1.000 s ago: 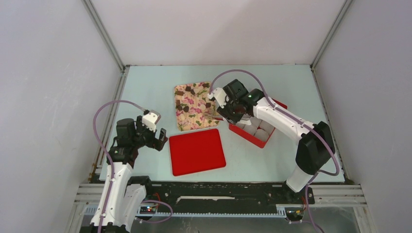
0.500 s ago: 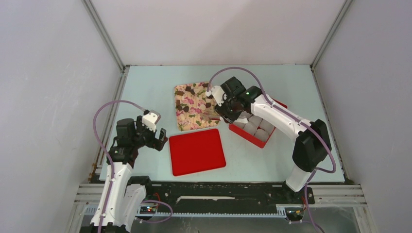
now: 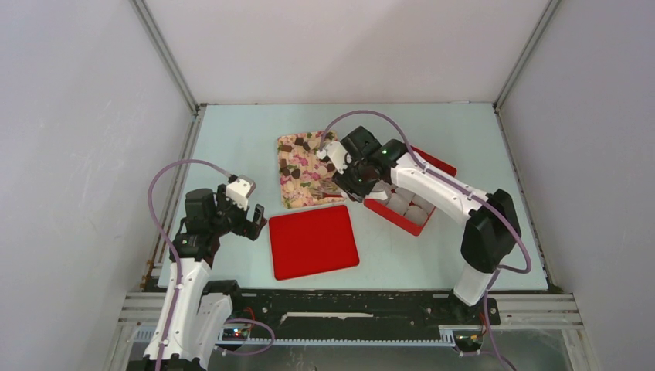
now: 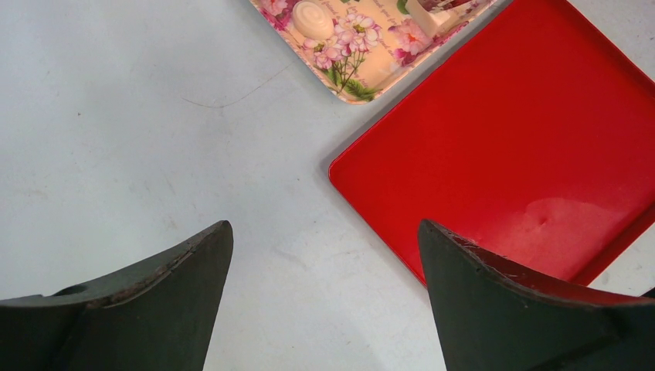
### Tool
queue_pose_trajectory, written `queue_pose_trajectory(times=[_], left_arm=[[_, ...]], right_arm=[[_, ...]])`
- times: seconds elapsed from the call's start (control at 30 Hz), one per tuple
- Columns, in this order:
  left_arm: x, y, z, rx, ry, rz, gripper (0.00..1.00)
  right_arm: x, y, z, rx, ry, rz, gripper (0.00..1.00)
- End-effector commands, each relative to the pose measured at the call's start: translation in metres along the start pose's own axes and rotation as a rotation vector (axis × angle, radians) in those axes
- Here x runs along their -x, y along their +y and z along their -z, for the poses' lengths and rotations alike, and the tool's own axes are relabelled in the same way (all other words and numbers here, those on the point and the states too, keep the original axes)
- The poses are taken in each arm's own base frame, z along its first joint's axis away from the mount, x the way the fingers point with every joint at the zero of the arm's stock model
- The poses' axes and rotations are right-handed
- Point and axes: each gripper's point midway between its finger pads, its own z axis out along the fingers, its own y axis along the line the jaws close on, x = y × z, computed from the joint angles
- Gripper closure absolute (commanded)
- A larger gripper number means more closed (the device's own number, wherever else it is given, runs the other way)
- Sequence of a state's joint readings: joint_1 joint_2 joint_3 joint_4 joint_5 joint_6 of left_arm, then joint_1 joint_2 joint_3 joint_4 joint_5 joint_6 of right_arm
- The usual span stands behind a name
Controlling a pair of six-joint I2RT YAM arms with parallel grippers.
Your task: Pack the chocolate
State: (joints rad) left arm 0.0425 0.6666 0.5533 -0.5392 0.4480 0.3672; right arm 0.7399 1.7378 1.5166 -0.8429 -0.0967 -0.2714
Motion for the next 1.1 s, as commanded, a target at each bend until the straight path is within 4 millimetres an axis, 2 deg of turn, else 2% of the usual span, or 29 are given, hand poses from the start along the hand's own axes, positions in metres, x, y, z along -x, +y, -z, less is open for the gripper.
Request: queue_pose_trajectory(times=[0.0, 0.13, 0.3, 0.53, 0.63, 0.77, 0.9, 1.07], left_arm=[[0.006, 0.001, 0.001, -0.001, -0.026, -0.012, 0.07], [0.006, 0.000, 0.001, -0.002, -0.028, -0.013, 0.07], [0.007, 0.001, 0.001, -0.001, -0.030, -0.014, 0.07], [0.006, 0.000, 0.001, -0.001, -0.031, -0.013, 0.07], [0.007, 0.000, 0.001, -0.002, -0.030, -0.013, 0.07], [0.007, 0.000, 0.001, -0.005, -0.031, -0.013, 0.07], [0.007, 0.000, 0.002, -0.003, -0.033, -0.014, 0.07], [0.007, 0.000, 0.002, -0.002, -0.032, -0.013, 0.07]], right_arm=[[0.018, -0.003, 0.000, -0.014, -0.032, -0.013, 0.55], [0.022, -0.002, 0.000, -0.006, -0.037, -0.022, 0.55], [0.019, -0.026, 0.002, -0.106, -0.026, -0.035, 0.58], [0.016, -0.046, 0.022, -0.141, -0.061, -0.084, 0.60], [0.018, -0.043, 0.031, -0.118, -0.088, -0.085, 0.61], [0.026, -0.026, 0.038, -0.048, -0.131, -0.060, 0.60], [0.027, -0.021, 0.033, -0.041, -0.120, -0.051, 0.56], [0.028, -0.027, 0.025, -0.059, -0.102, -0.060, 0.55]])
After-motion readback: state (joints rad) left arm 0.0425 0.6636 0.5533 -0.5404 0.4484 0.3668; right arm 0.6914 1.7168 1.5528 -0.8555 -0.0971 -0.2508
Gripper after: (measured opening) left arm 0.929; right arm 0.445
